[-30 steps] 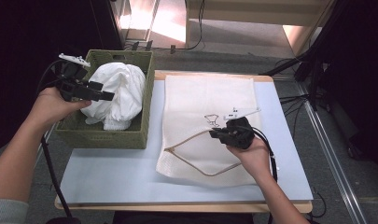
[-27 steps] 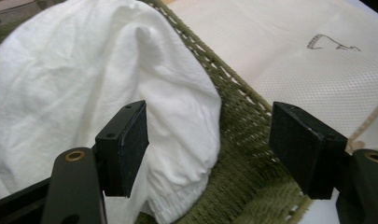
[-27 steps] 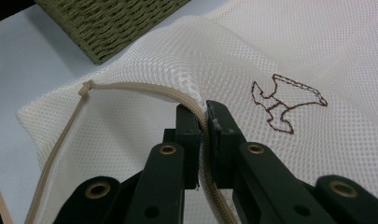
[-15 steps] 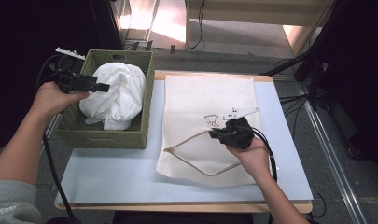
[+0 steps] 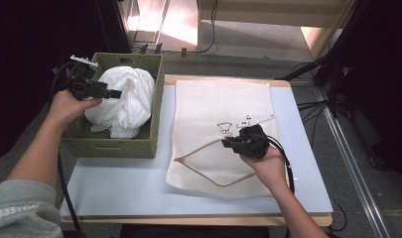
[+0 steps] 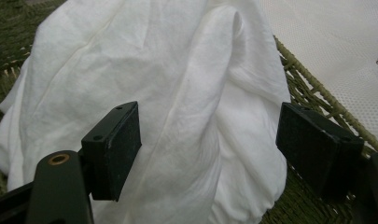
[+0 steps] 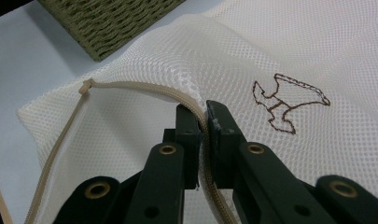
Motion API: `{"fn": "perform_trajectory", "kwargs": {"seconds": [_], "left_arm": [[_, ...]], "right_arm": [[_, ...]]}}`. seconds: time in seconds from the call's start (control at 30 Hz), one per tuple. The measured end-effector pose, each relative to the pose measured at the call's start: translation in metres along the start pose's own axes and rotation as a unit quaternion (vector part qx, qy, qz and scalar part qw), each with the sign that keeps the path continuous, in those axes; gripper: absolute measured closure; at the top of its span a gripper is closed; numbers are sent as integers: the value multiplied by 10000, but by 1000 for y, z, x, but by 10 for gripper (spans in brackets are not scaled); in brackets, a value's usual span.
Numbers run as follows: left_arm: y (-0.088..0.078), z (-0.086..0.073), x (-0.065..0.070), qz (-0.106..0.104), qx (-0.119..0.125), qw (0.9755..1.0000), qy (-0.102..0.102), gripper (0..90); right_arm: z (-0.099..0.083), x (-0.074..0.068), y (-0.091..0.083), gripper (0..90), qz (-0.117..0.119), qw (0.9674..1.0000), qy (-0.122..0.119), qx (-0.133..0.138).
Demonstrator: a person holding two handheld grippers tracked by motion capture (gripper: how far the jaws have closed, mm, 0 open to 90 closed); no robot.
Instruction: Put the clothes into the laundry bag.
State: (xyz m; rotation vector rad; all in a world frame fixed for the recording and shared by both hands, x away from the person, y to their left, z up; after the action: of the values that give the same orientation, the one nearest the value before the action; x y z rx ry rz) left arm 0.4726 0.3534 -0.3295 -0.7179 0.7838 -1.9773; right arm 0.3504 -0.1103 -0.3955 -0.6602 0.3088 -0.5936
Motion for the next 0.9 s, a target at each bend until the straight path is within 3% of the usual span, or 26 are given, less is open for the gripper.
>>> {"fn": "perform_trajectory", "kwargs": {"seconds": [0.13, 0.27, 0.47, 0.7, 0.9], "left_arm": [[14, -1, -5, 213, -168, 9996, -99, 207], [26, -1, -10, 164, 12, 9990, -426, 111], [47, -4, -8, 369, -90, 9988, -293, 40], [70, -5, -3, 304, -196, 9990, -276, 12], [86, -8, -1, 706, -160, 9973, -104, 0]], "right_arm": [[0, 0, 0, 849, 2, 10000, -4, 5], [0, 1, 0, 849, 15, 10000, -11, 8], [-1, 1, 0, 849, 14, 10000, -16, 7], [-1, 1, 1, 848, 29, 10000, -24, -1], [-1, 1, 1, 846, 25, 10000, 11, -2]]}}
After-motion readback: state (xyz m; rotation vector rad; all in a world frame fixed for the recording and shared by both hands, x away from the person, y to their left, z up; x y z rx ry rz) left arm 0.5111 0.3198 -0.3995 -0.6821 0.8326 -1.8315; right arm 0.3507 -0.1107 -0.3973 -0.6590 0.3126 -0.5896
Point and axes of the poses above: each handheld gripper's, and its own axes: y roughly forward along the jaws, z roughly out of its top, x roughly to its right, the point moved 2 cm from there along y, roughly forward along the jaws, and after that the axes turned 6 degrees about -y, right-handed, at the moved point
